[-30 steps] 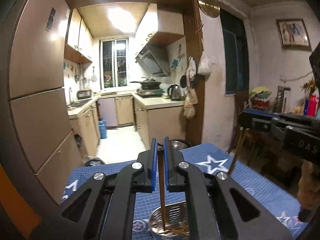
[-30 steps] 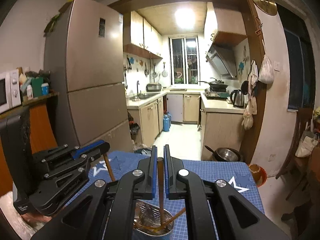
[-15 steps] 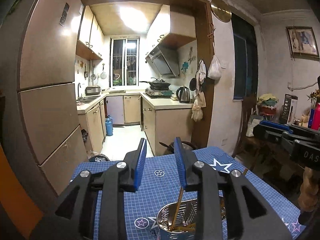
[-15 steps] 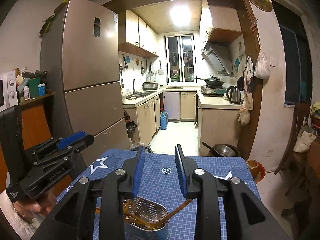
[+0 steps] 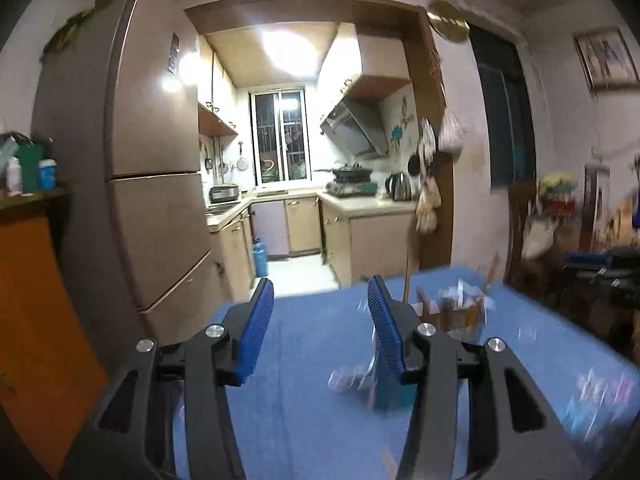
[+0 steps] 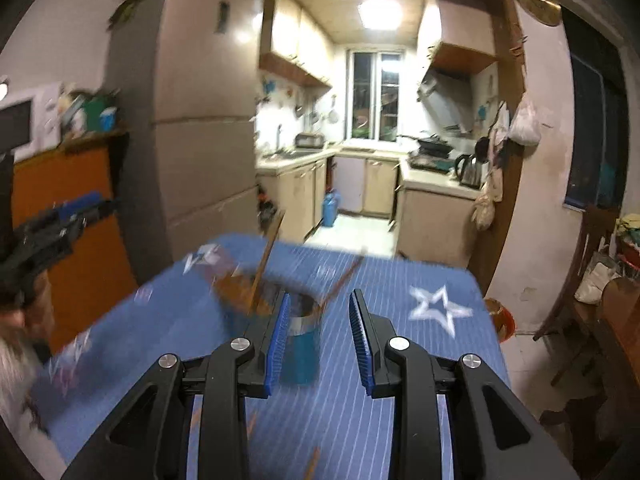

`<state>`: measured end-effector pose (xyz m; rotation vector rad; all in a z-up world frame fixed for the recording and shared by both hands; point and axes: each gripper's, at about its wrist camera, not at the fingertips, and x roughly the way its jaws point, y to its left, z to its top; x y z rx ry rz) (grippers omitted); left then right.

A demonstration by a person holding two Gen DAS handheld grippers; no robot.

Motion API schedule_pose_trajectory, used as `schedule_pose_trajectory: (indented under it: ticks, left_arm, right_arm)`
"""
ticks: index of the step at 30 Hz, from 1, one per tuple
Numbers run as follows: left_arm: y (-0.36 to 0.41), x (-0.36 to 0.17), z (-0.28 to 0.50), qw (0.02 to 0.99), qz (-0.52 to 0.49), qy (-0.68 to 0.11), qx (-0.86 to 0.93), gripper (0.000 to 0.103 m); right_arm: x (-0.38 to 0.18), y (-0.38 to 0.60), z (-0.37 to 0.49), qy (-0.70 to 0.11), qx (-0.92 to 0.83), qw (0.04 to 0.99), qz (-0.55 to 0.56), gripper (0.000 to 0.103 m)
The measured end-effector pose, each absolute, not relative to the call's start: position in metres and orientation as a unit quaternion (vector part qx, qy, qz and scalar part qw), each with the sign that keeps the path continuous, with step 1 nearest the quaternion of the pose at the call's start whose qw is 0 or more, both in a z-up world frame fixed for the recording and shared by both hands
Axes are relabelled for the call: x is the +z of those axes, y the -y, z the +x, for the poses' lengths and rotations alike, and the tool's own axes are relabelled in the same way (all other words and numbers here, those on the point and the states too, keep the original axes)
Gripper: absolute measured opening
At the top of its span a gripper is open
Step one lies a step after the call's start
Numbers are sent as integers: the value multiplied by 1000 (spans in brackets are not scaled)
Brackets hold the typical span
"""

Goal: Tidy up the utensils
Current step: 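Move both open tools back over the chopsticks lying on the cloth, then close the left tool on one chopstick while the right tool grasps another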

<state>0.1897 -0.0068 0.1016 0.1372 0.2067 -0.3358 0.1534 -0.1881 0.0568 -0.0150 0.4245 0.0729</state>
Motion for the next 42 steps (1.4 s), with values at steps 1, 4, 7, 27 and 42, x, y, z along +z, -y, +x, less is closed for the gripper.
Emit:
schedule_pose_trajectory:
  ticks: [1, 4, 7, 27, 42]
  left_arm:
    - [1, 91, 175, 976, 75, -115, -168, 47]
    - [-14, 63, 139, 970, 71, -150, -179, 47]
    - [-24, 32, 100, 963, 71, -177, -192, 47]
    - [31, -105, 23, 941, 104, -263, -185, 33]
    - [38, -116, 8, 956, 82, -221, -175, 13]
  right_arm:
    - [46, 186, 136, -215, 39, 976, -9, 32]
    - [17, 175, 87, -218, 31, 975, -28, 32]
    - [-15, 162, 37, -234, 24, 971, -42, 32]
    - [-136, 74, -31, -279, 42, 958, -47, 23]
    - [-143, 70, -13, -249, 15, 968, -28, 13]
